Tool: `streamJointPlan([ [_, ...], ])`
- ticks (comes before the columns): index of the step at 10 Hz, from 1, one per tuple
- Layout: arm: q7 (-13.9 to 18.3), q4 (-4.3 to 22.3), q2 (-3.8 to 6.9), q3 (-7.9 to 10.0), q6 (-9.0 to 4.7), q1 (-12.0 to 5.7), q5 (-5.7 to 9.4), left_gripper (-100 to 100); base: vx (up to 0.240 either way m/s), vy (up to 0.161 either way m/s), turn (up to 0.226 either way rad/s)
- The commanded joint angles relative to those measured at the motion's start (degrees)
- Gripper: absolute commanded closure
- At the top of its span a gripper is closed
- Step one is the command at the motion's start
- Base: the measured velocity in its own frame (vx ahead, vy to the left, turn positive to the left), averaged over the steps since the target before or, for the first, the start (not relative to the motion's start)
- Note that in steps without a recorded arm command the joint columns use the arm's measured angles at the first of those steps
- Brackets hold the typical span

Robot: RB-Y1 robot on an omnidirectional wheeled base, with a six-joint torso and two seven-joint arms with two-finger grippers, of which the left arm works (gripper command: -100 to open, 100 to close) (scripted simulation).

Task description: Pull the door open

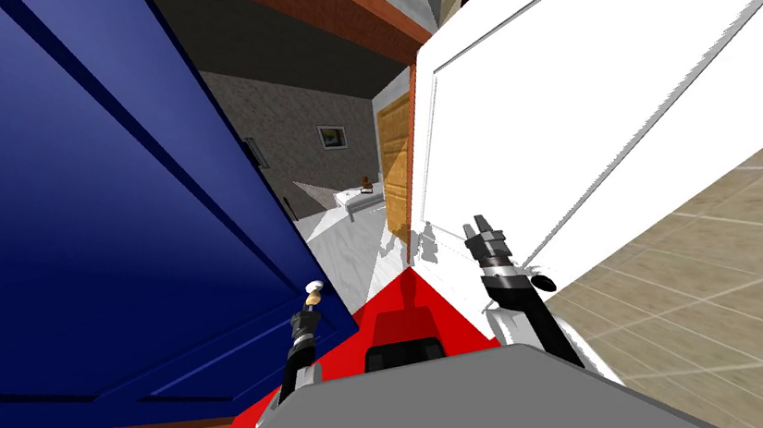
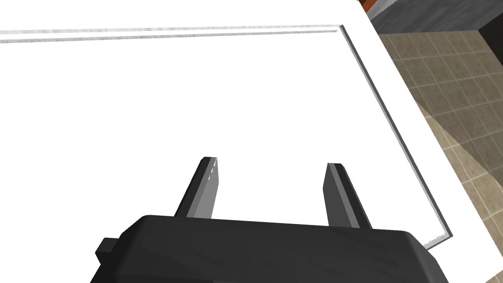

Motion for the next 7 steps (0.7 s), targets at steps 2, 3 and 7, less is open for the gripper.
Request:
streamJointPlan([
  [2, 3.79, -0.55, -0.17, -1.22, -0.66, -1.10, 1.00, 100, -0.048, 0.010, -0.055],
  [3, 3.79, -0.55, -0.17, -1.22, -0.66, -1.10, 1.00, 100, -0.020, -0.004, 0.006],
  [7, 8.48, -0.12, 0.18, -2.09, -0.70, -1.51, 2.65, 100, -0.029, 0.005, -0.035],
])
